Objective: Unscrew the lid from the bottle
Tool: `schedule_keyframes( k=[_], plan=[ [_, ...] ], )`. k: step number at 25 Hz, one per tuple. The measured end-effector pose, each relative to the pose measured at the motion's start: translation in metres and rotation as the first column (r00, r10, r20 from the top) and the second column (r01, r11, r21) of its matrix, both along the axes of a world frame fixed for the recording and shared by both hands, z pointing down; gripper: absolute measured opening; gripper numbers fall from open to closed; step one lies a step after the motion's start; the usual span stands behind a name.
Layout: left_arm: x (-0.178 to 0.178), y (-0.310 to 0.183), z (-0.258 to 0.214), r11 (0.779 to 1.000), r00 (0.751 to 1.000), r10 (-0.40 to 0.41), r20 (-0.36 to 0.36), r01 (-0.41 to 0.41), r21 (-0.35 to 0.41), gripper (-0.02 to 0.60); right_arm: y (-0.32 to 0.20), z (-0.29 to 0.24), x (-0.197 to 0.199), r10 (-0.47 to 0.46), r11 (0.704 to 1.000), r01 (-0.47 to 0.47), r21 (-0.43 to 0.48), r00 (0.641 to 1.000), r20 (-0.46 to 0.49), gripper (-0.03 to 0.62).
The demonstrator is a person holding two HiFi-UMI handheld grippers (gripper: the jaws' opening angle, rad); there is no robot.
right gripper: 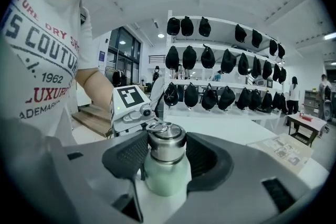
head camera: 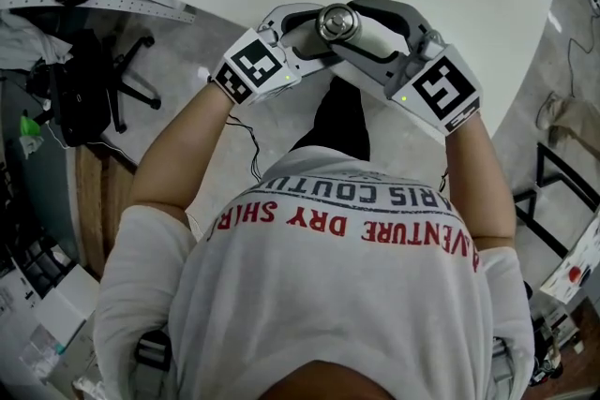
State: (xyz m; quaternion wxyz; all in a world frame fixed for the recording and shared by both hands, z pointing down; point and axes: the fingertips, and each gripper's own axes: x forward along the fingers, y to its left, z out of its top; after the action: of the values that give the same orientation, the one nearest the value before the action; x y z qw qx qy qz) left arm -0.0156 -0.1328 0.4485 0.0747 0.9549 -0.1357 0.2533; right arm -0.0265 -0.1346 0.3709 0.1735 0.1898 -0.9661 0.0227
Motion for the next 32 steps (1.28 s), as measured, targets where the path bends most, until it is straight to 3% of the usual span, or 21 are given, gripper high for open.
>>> schedule_keyframes(
  k=[10, 17, 23, 28, 32],
  plan=[
    [0.0008, 0.0019, 0.0, 0.98, 0.98, 0.198, 0.009, -0.198, -0.01, 0.348, 0.0024, -0.0033, -0.0015, -0.18, 0.984, 0.18, 0.01, 0.983, -0.027, 0.233],
    [0.003, 0.0029, 0.0007, 0.949, 0.949, 0.316, 0.011, -0.316, -0.013, 0.348, 0.0038, -0.0004, 0.0009, -0.319, 0.944, 0.325, 0.057, 0.943, -0.099, 0.233],
    [-0.0007, 0.0019, -0.0009, 0.921, 0.921, 0.389, 0.027, -0.388, -0.025, 0.348, 0.0023, -0.0011, -0.0026, -0.386, 0.918, 0.395, 0.045, 0.913, -0.129, 0.232],
    [0.0036, 0.0034, 0.0007, 0.923, 0.922, 0.385, 0.03, -0.384, -0.023, 0.348, 0.0033, -0.0002, 0.0015, -0.35, 0.933, 0.357, 0.041, 0.929, -0.122, 0.236],
    [0.0027, 0.0031, -0.0005, 0.949, 0.95, 0.313, 0.002, -0.313, -0.026, 0.348, 0.0021, -0.0063, -0.0037, -0.238, 0.969, 0.242, 0.054, 0.969, -0.069, 0.283]
  ],
)
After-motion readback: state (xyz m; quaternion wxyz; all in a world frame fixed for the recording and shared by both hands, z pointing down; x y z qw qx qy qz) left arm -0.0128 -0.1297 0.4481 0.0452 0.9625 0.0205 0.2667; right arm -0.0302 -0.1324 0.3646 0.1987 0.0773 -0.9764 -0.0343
